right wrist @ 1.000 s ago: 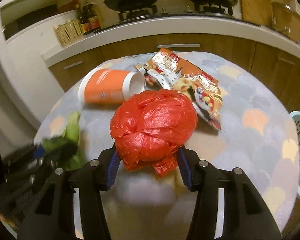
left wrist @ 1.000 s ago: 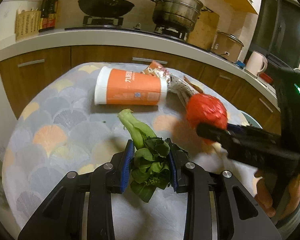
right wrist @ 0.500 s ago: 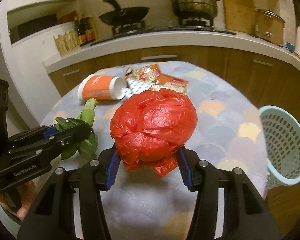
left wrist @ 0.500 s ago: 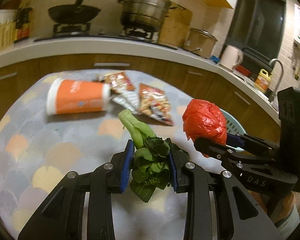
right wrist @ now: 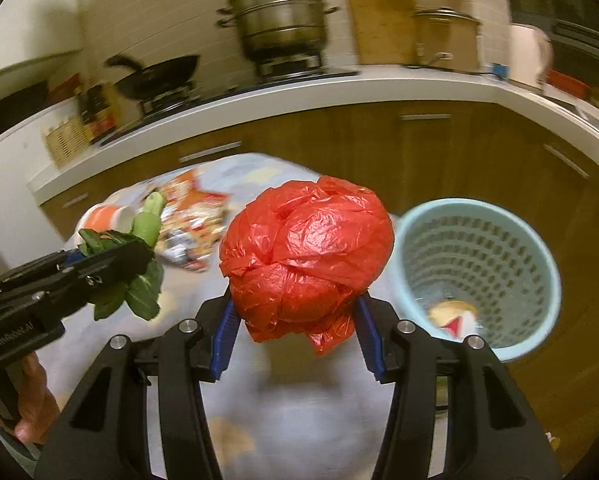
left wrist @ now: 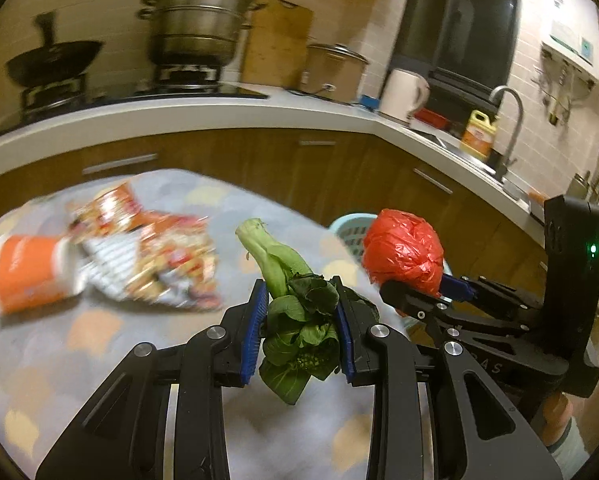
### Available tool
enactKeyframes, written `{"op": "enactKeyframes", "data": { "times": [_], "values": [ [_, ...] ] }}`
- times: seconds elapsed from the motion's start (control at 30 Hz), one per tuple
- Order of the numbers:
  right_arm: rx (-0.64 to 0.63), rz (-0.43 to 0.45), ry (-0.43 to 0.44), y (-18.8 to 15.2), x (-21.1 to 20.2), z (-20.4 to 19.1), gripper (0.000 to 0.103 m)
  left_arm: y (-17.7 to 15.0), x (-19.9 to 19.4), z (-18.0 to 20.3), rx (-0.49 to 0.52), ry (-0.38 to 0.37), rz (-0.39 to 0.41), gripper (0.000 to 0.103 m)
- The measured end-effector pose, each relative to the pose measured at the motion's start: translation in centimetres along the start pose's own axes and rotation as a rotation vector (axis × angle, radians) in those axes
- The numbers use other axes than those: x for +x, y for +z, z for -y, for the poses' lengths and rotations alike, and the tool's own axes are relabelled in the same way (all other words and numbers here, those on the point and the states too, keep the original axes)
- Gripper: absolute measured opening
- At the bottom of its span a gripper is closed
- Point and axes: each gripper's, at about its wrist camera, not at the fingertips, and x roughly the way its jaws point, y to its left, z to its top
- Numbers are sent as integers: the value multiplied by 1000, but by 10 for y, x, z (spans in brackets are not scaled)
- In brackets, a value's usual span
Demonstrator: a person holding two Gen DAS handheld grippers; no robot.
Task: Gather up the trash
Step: 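Carry bok choy and red bag over the wastebasket and open both tools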
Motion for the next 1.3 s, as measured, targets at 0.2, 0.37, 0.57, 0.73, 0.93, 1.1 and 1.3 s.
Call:
{"op": "enactKeyframes", "data": {
  "times": [0.2,0.37,0.57,0.73,0.93,1.1,1.3],
  "values": [
    [68,25,-123,9,-4,65,48,26,55,45,54,-66,-48,30],
    [144,-2,-214,7,9,117,48,42,112,80,86,-115,-112,30],
    [279,-113,-238,-7,44,171,49,43,165,106,114,-126,-181,30],
    [315,-157,-267,-15,61,191,54,42,195,117,108,-120,-229,33],
    [355,-185,-267,-20,68,210,69,41,211,118,116,-104,-246,54],
    [416,-178,-234,-29,61,222,69,41,212,114,103,-105,-256,59],
    [398,-151,-219,-26,51,213,69,40,201,111,95,-103,-238,59]
  ]
}}
